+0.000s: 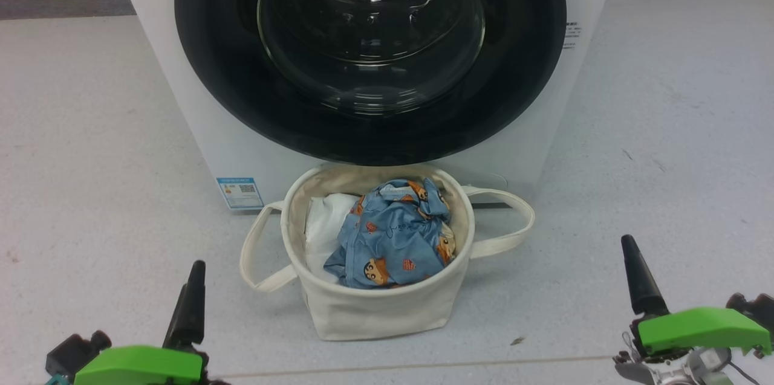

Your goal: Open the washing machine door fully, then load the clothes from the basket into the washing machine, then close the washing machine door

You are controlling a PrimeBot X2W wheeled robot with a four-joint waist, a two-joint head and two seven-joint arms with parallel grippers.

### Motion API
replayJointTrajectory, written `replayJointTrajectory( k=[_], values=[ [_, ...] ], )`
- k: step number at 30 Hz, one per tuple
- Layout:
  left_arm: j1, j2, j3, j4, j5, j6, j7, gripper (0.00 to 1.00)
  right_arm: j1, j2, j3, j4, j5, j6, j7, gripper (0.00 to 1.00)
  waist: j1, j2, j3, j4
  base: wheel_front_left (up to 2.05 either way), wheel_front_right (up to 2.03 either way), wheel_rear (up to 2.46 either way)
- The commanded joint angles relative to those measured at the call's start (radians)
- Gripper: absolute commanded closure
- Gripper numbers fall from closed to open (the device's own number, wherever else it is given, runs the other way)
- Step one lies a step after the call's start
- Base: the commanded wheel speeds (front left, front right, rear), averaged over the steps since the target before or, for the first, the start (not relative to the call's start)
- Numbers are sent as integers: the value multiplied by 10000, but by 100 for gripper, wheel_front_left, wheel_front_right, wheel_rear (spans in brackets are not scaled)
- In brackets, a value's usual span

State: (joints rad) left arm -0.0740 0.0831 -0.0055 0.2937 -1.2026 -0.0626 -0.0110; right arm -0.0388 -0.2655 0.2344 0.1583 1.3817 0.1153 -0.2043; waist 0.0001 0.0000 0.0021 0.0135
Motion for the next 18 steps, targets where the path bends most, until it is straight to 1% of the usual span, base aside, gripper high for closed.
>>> replayJointTrajectory(
  k=[1, 10, 18],
  values=[
    [-469, 136, 212, -276, 407, -114, -132, 0, -440, -239, -1, -400, -502, 56, -85, 0, 0, 0, -3, 15, 0, 0, 0],
    [-619, 118, 457, -103, 1850, -175, -425, 0, -504, -233, -57, -398, -1767, 68, -146, 0, 0, 0, -9, 58, 0, 0, 0],
    [-725, 54, 595, 71, 2642, -268, -630, 0, -564, -202, -141, -400, -2741, 77, -188, 0, 0, 0, -12, 78, 0, 0, 0]
  ],
)
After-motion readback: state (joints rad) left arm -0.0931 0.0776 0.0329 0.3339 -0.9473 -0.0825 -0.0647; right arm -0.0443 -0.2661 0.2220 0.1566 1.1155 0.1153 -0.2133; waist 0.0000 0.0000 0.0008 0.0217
